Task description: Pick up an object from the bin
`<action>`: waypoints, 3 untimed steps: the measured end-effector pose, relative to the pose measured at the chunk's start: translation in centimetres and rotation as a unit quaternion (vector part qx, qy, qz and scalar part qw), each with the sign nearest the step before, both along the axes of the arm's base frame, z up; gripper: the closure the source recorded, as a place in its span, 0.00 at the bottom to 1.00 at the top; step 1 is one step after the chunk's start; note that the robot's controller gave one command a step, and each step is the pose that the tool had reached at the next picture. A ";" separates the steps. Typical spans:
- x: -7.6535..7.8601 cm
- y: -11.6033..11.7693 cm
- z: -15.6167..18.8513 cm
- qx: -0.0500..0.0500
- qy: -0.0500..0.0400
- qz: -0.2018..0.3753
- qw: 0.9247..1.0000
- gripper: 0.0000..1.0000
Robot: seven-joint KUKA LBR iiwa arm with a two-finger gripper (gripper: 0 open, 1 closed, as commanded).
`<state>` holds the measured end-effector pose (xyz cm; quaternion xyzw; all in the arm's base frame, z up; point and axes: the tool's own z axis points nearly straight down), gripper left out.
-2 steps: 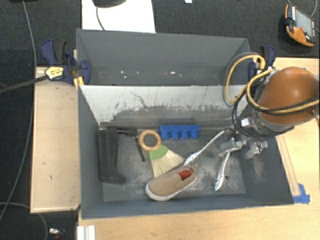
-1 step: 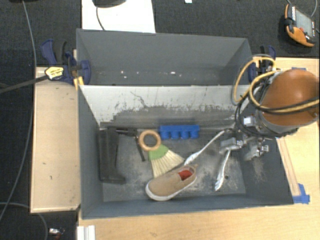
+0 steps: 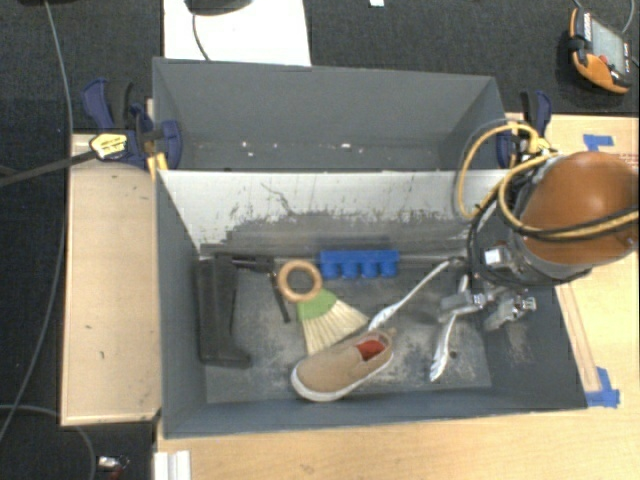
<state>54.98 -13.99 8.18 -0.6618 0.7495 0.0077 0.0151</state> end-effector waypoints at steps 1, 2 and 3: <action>-1.5 -0.3 -1.1 0.000 0.003 -0.193 0.981 1.00; -1.5 -0.3 -1.1 0.000 0.003 -0.192 0.981 1.00; -2.7 -0.2 8.9 0.001 0.004 -0.181 0.984 1.00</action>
Offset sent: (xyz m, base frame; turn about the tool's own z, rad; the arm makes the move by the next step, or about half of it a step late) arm 0.0000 0.0000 0.0000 0.0000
